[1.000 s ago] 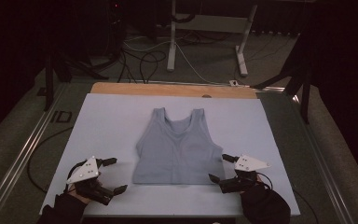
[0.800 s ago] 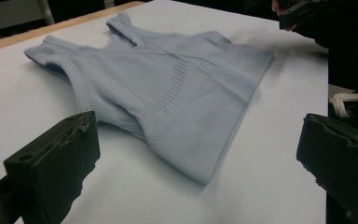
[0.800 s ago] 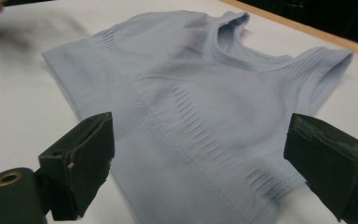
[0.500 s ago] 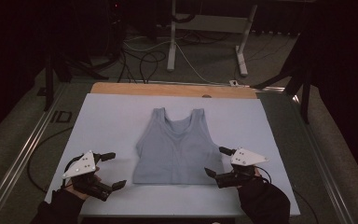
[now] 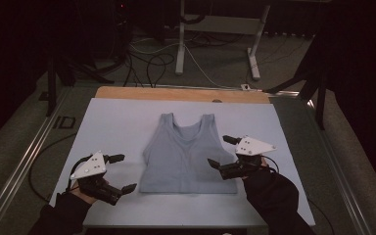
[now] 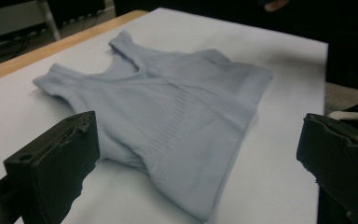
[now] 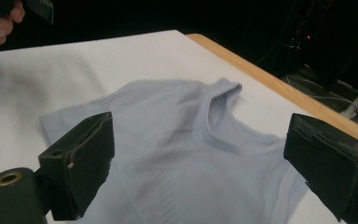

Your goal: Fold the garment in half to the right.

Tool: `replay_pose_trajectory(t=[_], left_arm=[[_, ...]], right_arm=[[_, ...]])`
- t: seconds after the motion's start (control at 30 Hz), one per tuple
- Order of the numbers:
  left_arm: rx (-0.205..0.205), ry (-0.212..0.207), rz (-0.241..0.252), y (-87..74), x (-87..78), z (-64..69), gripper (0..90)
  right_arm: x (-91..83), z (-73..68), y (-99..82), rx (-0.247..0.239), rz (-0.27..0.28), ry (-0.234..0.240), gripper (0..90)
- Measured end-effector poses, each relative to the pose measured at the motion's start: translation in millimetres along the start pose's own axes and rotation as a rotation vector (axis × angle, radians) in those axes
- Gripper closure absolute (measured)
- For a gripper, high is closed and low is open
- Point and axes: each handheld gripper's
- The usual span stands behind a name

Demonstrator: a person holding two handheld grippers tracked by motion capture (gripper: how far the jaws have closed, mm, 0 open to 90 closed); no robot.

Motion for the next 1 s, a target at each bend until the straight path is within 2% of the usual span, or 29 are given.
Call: replay_pose_trajectory(t=[0.17,0.33,0.37,0.53,0.67,0.83,1.0], left_arm=[[-0.006,0.035,-0.008,6.7,1.2,1.7,0.4],[-0.004,0.064,-0.021,12.0,2.6,3.2,0.4],[-0.008,0.074,-0.023,14.2,3.8,3.7,0.4],[-0.016,0.100,-0.026,16.9,6.2,4.7,0.4],[-0.011,0.150,-0.032,19.1,11.1,7.8,0.4],[0.003,0.146,-0.032,19.9,15.7,10.8,0.4],[0.000,0.140,-0.056,18.3,24.4,11.9,0.4]], right_arm=[[13.3,8.1,11.0,0.003,0.020,0.003,8.7],[23.5,12.5,17.4,0.000,0.020,0.010,8.7],[32.8,16.3,22.6,-0.003,0.014,0.019,8.7],[44.7,20.6,30.9,-0.014,0.016,0.022,8.8],[62.1,26.0,36.7,-0.017,0.013,0.026,8.7],[79.7,27.3,39.4,-0.006,0.002,0.038,8.7],[98.2,29.2,43.6,0.002,-0.002,0.050,8.7]])
Point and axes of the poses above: each handheld gripper's, and its own axes: x roughly forward along the jaws, y roughly out of its top, z roughly to its right, and after that the axes turned 9 degrees about -x, right-handed
